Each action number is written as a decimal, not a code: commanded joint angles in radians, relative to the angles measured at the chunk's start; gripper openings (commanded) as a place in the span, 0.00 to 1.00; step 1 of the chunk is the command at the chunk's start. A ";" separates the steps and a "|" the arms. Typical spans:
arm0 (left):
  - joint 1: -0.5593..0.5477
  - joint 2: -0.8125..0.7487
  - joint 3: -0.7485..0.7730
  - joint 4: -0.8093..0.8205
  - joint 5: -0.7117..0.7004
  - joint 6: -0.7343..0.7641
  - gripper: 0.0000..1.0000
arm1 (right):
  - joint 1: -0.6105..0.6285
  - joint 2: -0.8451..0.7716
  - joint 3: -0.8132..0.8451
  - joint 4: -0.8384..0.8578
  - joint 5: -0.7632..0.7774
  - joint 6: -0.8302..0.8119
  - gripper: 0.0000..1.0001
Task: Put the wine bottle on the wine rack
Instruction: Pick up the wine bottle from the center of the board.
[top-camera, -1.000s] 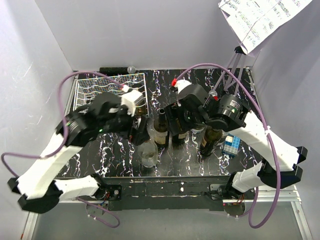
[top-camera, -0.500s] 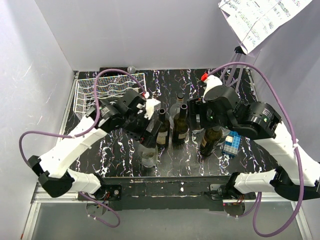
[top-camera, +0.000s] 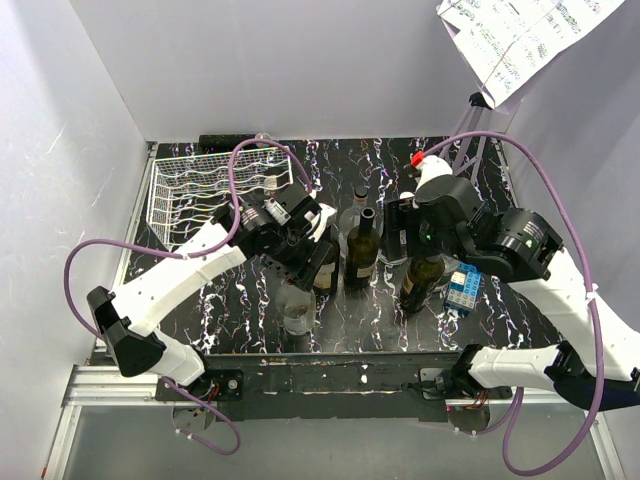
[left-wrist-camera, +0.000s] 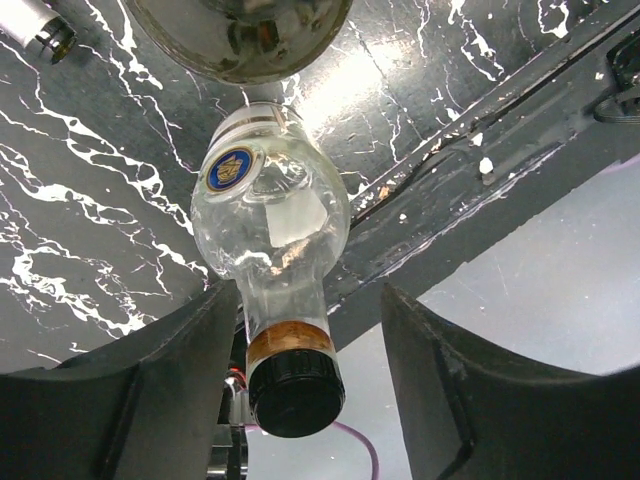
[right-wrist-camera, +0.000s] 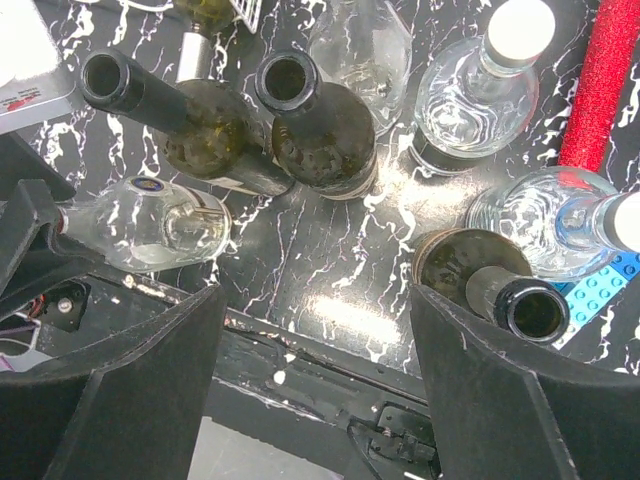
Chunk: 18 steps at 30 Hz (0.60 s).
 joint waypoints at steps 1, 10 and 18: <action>-0.011 -0.014 0.014 -0.133 -0.051 -0.009 0.57 | -0.020 -0.031 -0.012 0.051 -0.007 -0.009 0.82; -0.031 -0.010 -0.035 -0.133 -0.091 -0.007 0.63 | -0.037 -0.031 -0.036 0.066 -0.036 -0.009 0.82; -0.032 -0.053 -0.096 -0.064 -0.131 0.005 0.83 | -0.045 -0.026 -0.039 0.071 -0.047 -0.010 0.81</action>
